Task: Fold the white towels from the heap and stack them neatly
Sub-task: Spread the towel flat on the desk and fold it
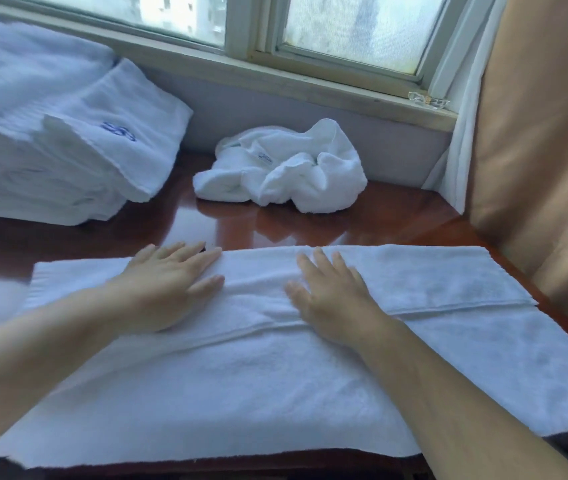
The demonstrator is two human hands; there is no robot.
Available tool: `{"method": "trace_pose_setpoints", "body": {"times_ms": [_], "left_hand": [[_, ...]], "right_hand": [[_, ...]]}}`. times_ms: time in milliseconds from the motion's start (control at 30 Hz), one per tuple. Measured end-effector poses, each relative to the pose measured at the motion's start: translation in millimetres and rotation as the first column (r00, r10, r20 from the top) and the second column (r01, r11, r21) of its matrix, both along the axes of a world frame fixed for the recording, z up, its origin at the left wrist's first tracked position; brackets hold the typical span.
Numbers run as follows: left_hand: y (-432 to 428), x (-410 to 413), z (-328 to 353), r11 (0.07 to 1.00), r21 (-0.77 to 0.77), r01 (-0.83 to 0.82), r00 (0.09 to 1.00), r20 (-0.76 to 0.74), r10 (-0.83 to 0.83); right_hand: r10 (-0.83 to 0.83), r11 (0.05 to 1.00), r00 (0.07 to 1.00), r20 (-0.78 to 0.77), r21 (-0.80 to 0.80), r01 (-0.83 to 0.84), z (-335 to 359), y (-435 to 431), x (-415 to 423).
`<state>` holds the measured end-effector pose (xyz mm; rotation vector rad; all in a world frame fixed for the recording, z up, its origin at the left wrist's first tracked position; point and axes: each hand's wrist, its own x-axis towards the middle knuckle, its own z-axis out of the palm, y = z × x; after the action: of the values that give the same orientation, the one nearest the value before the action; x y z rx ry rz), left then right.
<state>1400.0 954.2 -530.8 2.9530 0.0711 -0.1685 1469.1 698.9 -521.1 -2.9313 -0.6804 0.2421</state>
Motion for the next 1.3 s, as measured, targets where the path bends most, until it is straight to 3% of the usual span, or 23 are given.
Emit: {"method": "trace_pose_setpoints", "body": {"times_ms": [133, 233, 300, 400, 500, 600, 667, 767, 933, 1167, 1300], "left_hand": [[24.7, -3.5, -1.8, 0.998, 0.009, 0.061, 0.998, 0.000, -0.061], [23.6, 8.6, -1.0, 0.993, 0.018, 0.117, 0.990, 0.073, -0.118], [25.9, 11.4, 3.3, 0.991, -0.048, 0.122, 0.978, 0.179, -0.111], [42.3, -3.7, 7.2, 0.991, -0.131, -0.009, 0.925, 0.377, 0.058], [67.8, -33.5, 6.2, 0.930, -0.221, -0.294, 0.795, 0.483, 0.366], [91.7, -64.3, 8.9, 0.763, -0.218, -0.608, 0.696, 0.317, 0.645], [101.9, -79.4, 12.4, 0.711, -0.150, -0.687, 0.685, 0.194, 0.702], [108.3, -89.0, 18.4, 0.742, -0.211, -0.636, 0.744, 0.085, 0.663], [101.9, -80.1, 28.9, 0.747, -0.346, -0.568, 0.765, 0.114, 0.634], [101.0, -43.8, 34.3, 0.685, -0.422, -0.594, 0.694, 0.161, 0.702], [107.6, -49.0, 30.5, 0.618, -0.581, -0.531, 0.768, -0.021, 0.640]], "right_hand": [[-0.029, 0.999, 1.000, 0.005, -0.036, 0.030, 8.4, 13.5, -1.6], [0.090, 0.990, 0.996, -0.008, 0.107, -0.089, 11.2, 44.6, -12.2], [0.141, 0.985, 0.989, -0.043, 0.106, -0.136, 5.4, 58.9, -21.6], [0.133, 0.989, 0.987, 0.092, 0.046, -0.138, 0.5, 66.9, -31.5], [0.241, 0.956, 0.942, 0.233, 0.108, -0.272, 5.8, 86.1, -44.4], [0.369, 0.896, 0.917, 0.150, 0.204, -0.394, 7.5, 117.4, -65.9], [0.408, 0.884, 0.904, 0.128, 0.194, -0.426, 5.6, 134.4, -77.1], [0.425, 0.889, 0.896, 0.128, 0.130, -0.440, 5.6, 144.9, -83.7], [0.430, 0.889, 0.902, 0.038, 0.157, -0.430, 10.2, 139.7, -82.4], [0.426, 0.885, 0.904, 0.048, 0.188, -0.427, 15.6, 141.5, -74.6], [0.475, 0.880, 0.880, 0.012, 0.023, -0.475, 10.7, 145.9, -73.7]]}}
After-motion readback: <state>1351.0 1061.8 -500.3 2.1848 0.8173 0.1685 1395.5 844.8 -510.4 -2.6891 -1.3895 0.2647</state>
